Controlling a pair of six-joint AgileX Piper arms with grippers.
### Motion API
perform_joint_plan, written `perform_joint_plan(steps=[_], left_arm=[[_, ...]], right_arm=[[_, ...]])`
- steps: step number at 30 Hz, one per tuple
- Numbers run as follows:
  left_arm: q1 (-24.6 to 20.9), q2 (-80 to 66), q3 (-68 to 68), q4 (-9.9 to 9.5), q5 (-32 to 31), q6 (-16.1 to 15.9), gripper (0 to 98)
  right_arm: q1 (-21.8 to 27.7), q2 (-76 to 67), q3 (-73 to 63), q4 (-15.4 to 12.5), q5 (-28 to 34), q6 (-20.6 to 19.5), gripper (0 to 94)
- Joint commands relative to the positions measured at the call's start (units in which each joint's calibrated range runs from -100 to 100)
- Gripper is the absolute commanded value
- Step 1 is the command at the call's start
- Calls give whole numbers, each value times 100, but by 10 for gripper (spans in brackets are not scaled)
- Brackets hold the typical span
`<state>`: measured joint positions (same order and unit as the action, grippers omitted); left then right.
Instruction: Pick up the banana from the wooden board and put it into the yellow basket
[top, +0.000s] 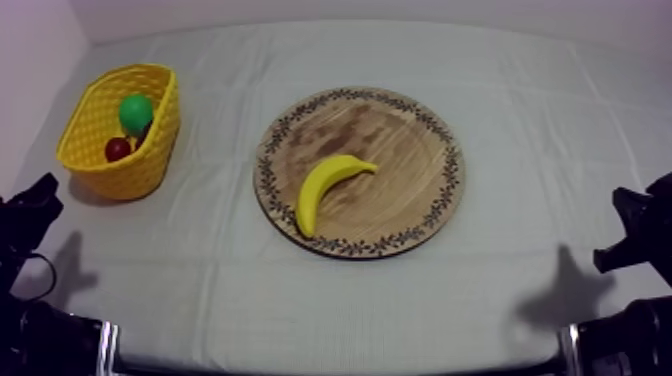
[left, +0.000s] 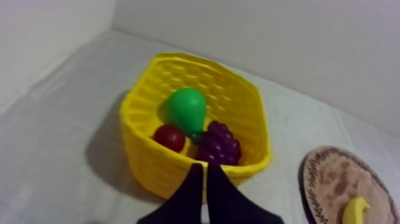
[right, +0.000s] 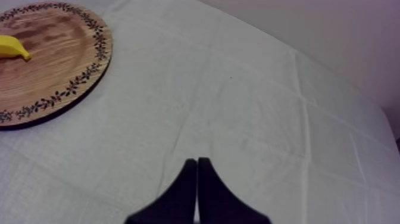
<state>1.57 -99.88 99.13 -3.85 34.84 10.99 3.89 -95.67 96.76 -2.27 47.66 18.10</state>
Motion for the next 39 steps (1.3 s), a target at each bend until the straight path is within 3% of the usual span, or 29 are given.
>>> perform_joint_plan(steps=[1,7,11,14,18,24,33,39], left_arm=[[461,-7,6,2,-12,-23,1],[1235,-11,0,100,64,-52,1],[1559,23,-78,160,123,-60,1],[1661,282,-354,317,333,-131,0],[1761,1023,-1142,451,923,-117,0],[1989,2457,-2906,505,2159,-29,0],[2513,4609,-5432,488,3799,120,0],[3185,5956,-6890,398,4614,402,0]], right_arm=[[2,0,1,0,0,0,3],[2,0,1,0,0,0,3],[2,0,1,0,0,0,3],[2,0,1,0,0,0,3],[2,0,1,0,0,0,3],[2,0,1,0,0,0,3],[2,0,1,0,0,0,3],[2,0,1,0,0,0,3]])
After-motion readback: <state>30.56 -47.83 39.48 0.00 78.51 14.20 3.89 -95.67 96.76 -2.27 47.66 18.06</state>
